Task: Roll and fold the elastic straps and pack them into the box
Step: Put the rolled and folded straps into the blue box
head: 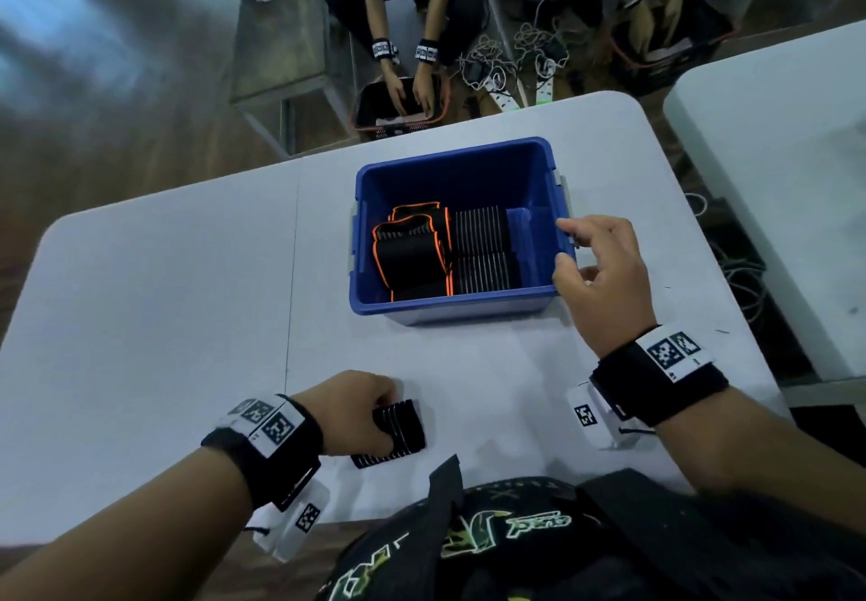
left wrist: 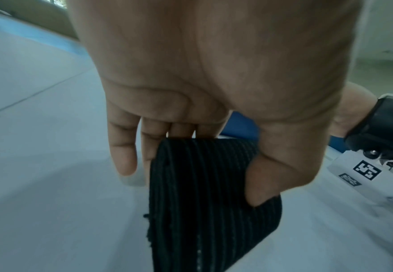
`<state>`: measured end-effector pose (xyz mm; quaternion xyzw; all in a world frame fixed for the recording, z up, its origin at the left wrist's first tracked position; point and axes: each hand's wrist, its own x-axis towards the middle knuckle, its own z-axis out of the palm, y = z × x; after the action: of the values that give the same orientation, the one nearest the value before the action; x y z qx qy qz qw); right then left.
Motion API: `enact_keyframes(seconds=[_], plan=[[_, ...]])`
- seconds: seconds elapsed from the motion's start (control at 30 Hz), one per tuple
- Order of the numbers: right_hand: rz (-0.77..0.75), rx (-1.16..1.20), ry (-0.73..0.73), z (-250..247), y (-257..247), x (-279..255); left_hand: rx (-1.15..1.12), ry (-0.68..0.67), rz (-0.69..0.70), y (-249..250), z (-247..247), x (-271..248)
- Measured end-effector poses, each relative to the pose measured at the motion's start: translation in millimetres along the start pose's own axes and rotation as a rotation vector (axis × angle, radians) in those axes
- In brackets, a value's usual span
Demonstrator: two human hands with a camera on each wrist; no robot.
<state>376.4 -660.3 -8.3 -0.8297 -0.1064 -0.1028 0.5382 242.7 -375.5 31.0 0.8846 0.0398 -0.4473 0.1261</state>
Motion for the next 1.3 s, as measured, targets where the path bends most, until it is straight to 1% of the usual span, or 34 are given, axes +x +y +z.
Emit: enact_keyframes(seconds=[0.13,0.23,0.33,0.43,0.5,0.53,0.6,0.7,0.8,0.93,1.07,1.2,1.3], plan=[[0.002,0.008,-0.012,-0.3,0.0,-0.1,-0.028,-0.029,0.034,8.0,-9.0,-15.0],[0.001,0.007,-0.026,-1.0,0.4,1.5,-0.026,0.003,0.120,26.2,-43.8,-35.3],[0.009,0.016,-0.029,-1.5,1.1,2.2,-0.028,0.114,0.212,58.2,-99.4,-56.4],[0.030,0.022,-0.045,-2.2,1.9,1.4,0.074,0.293,0.251,88.6,-156.9,-61.7],[0.057,0.025,-0.064,-3.1,1.1,1.4,0.148,0.411,0.274,107.0,-189.4,-53.2],[0.072,0.027,-0.073,-3.5,0.5,2.0,0.169,0.446,0.278,114.8,-202.4,-44.2],[0.097,0.029,-0.085,-4.2,-0.7,3.0,0.213,0.471,0.261,128.1,-220.7,-17.4],[0.106,0.027,-0.105,-5.5,-1.9,3.2,0.298,0.405,0.211,143.4,-229.2,28.1],[0.104,0.007,-0.127,-6.9,-2.7,2.9,0.352,0.342,0.165,152.6,-224.1,61.6],[0.119,0.000,-0.128,-6.9,-3.9,2.9,0.389,0.213,0.121,158.9,-214.3,84.8],[0.113,-0.016,-0.141,-7.1,-4.4,1.7,0.458,0.091,0.067,163.6,-208.0,96.8],[0.107,-0.024,-0.128,-5.7,-4.1,-0.7,0.522,0.043,0.044,163.5,-201.8,103.9],[0.100,-0.018,-0.121,-5.8,-5.4,-2.0,0.558,0.079,0.049,162.3,-199.1,107.2]])
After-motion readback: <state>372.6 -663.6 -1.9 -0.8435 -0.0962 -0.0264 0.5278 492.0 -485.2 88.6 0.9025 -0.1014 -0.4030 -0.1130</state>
